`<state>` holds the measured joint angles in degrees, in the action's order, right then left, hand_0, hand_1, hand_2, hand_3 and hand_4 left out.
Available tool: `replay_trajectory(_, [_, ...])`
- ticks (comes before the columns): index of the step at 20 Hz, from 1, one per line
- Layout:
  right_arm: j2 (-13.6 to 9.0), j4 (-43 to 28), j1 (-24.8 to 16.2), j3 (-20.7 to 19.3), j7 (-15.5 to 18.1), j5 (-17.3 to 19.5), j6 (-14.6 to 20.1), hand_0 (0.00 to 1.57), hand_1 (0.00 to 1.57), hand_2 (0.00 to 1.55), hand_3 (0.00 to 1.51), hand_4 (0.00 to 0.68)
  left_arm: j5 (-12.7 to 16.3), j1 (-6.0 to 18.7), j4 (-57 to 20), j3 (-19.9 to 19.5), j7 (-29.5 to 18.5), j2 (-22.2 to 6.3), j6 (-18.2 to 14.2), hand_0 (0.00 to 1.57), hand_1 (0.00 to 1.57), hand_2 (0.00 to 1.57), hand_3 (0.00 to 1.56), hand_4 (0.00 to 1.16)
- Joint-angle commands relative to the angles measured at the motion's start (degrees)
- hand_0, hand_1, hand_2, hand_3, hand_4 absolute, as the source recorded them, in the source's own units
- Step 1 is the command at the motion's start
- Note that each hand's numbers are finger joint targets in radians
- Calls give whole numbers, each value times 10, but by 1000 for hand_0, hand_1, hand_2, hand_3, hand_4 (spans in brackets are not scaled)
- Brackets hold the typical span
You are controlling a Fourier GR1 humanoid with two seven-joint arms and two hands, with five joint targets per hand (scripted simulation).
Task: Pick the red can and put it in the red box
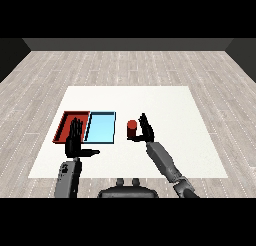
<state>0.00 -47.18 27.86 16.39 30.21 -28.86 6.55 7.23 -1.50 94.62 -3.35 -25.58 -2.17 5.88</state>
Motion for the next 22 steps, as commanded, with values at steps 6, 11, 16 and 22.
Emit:
replay_trajectory(6, [0, 46, 32, 72, 25, -71, 58, 0, 0, 0, 0, 0, 3, -35, 44, 8, 7, -1, 10, 0, 0, 0, 0, 0])
replay_trajectory(11, [0, 141, 83, 34, 45, -69, 0, 0, 0, 0, 0, 0, -8, 13, 6, 8, 16, 7, -11, 0, 0, 0, 0, 0])
replay_trajectory(16, [0, 81, 63, 56, 34, -92, 34, 0, 0, 0, 0, 0, 2, 17, -24, -12, 1, -5, -1, 0, 0, 0, 0, 0])
replay_trajectory(22, [0, 159, 109, 44, 32, -103, -7, 0, 0, 0, 0, 0, 18, -5, 29, -16, 33, -13, 5, 0, 0, 0, 0, 0])
